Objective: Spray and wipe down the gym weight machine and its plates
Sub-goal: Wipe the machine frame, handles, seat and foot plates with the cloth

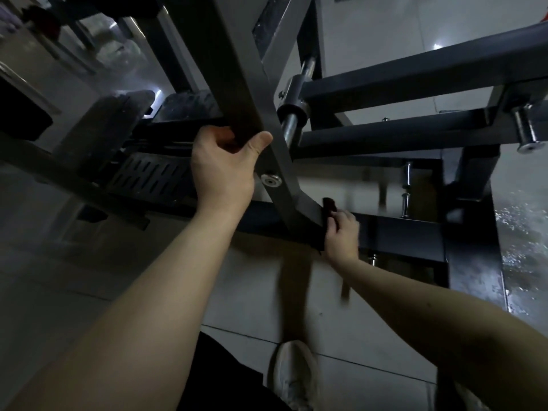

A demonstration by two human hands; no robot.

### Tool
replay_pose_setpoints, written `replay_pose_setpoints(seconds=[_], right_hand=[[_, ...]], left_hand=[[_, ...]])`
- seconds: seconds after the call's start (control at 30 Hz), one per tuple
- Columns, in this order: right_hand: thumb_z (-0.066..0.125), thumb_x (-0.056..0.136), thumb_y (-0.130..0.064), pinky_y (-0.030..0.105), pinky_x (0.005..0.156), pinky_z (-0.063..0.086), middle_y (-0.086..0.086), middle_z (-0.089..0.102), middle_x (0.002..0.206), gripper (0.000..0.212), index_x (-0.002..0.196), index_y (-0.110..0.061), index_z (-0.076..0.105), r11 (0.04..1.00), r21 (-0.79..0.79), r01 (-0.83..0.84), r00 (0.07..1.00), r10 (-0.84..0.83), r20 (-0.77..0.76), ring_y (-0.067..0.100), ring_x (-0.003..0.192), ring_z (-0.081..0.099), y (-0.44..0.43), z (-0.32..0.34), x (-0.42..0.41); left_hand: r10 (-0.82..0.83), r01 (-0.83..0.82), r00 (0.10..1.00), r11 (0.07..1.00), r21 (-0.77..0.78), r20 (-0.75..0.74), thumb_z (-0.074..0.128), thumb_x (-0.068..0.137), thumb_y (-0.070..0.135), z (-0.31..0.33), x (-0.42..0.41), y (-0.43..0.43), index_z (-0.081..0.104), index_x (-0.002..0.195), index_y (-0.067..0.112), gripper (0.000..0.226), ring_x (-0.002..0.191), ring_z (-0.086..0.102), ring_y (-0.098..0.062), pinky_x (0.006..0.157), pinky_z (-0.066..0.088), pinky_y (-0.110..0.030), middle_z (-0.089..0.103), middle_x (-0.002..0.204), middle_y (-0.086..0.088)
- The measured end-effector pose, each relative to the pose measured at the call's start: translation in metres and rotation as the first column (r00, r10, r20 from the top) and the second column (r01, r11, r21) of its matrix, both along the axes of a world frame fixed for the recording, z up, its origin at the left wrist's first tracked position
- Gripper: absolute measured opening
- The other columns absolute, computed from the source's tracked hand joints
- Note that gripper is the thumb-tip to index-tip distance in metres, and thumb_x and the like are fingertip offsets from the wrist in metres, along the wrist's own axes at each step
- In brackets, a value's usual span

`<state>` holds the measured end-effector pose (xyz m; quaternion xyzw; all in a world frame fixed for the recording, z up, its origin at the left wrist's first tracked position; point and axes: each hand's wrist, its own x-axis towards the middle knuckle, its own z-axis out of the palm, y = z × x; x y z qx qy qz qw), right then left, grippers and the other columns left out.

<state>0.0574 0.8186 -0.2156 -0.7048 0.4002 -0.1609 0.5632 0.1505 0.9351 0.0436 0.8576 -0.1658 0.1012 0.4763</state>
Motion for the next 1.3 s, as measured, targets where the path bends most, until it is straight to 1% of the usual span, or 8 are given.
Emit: replay_pose_setpoints(seconds=[0.17,0.4,0.53,0.7,0.8,0.9,1.03,1.3], right_hand=[[0.038,0.107,-0.034,0.044,0.095,0.055,0.000,0.056,0.125,0.027,0.124,-0.028,0.058,0.997,0.034,-0.067,0.985,0.072,-0.160,0.024,0.103,0.062,-0.015,0.008,0.009],[0.041,0.108,-0.021,0.027,0.090,0.044,-0.008,0.064,0.113,0.030,0.123,-0.018,0.067,0.954,-0.042,-0.297,0.937,0.299,0.181,0.009,0.106,0.057,-0.018,0.076,0.054],[0.043,0.108,-0.030,0.041,0.087,0.052,-0.001,0.066,0.106,0.022,0.114,-0.020,0.061,0.976,-0.045,-0.213,0.974,0.216,0.069,0.019,0.100,0.063,-0.010,0.036,0.027],[0.047,0.106,-0.015,0.033,0.086,0.049,0.003,0.063,0.111,0.026,0.125,-0.010,0.063,0.990,-0.006,-0.142,0.980,0.140,-0.140,0.022,0.101,0.062,-0.033,-0.001,-0.010],[0.056,0.101,-0.018,0.046,0.100,0.052,0.012,0.062,0.125,0.023,0.120,-0.013,0.068,0.993,0.070,0.096,0.975,-0.080,-0.209,0.031,0.115,0.060,-0.017,0.000,0.004],[0.067,0.094,-0.020,0.050,0.103,0.050,0.010,0.055,0.126,0.016,0.110,-0.019,0.065,0.976,0.117,0.182,0.981,-0.171,-0.097,0.031,0.119,0.055,0.025,0.017,0.016],[0.076,0.088,-0.016,0.028,0.092,0.045,-0.002,0.052,0.112,0.020,0.089,-0.025,0.058,0.998,0.028,0.054,0.992,-0.057,0.112,0.014,0.105,0.052,0.046,0.054,0.027],[0.077,0.076,-0.002,0.048,0.092,0.051,0.002,0.045,0.101,0.041,0.067,-0.025,0.044,0.993,-0.075,0.094,0.994,-0.098,-0.051,0.029,0.094,0.051,0.028,0.015,0.018]], left_hand=[[0.001,0.000,1.000,1.000,-0.015,0.007,0.087,0.076,0.043,-0.001,0.001,0.000,0.061,0.099,0.022,0.041,0.080,0.059,0.009,0.066,0.042,-0.003,0.063,0.087,0.016],[-0.013,0.013,1.000,1.000,0.005,0.009,0.086,0.075,0.046,-0.001,0.004,0.001,0.061,0.102,0.020,0.045,0.084,0.060,0.006,0.067,0.041,-0.002,0.066,0.096,0.008],[-0.017,0.017,1.000,0.999,0.029,0.007,0.086,0.076,0.048,-0.001,0.004,0.002,0.059,0.100,0.021,0.045,0.082,0.058,0.008,0.066,0.041,-0.001,0.065,0.094,0.011],[-0.022,0.022,1.000,1.000,0.014,0.008,0.086,0.076,0.045,-0.001,0.003,0.001,0.059,0.100,0.019,0.044,0.079,0.057,0.009,0.065,0.040,-0.001,0.062,0.089,0.015],[-0.020,0.020,1.000,1.000,0.003,-0.005,0.085,0.076,0.046,-0.001,0.003,0.000,0.060,0.102,0.019,0.045,0.082,0.059,0.006,0.065,0.041,-0.002,0.064,0.094,0.010],[-0.028,0.028,0.999,1.000,0.002,-0.023,0.085,0.076,0.047,-0.001,0.003,0.001,0.060,0.104,0.018,0.047,0.084,0.059,0.005,0.064,0.041,-0.001,0.065,0.096,0.009],[-0.034,0.034,0.999,0.999,-0.008,-0.033,0.086,0.076,0.046,-0.001,0.004,0.001,0.061,0.104,0.017,0.047,0.084,0.060,0.004,0.064,0.041,-0.001,0.064,0.093,0.012],[-0.027,0.026,0.999,1.000,-0.015,-0.047,0.086,0.076,0.044,-0.001,0.003,0.001,0.061,0.101,0.019,0.044,0.081,0.060,0.006,0.063,0.041,-0.002,0.064,0.089,0.013]])
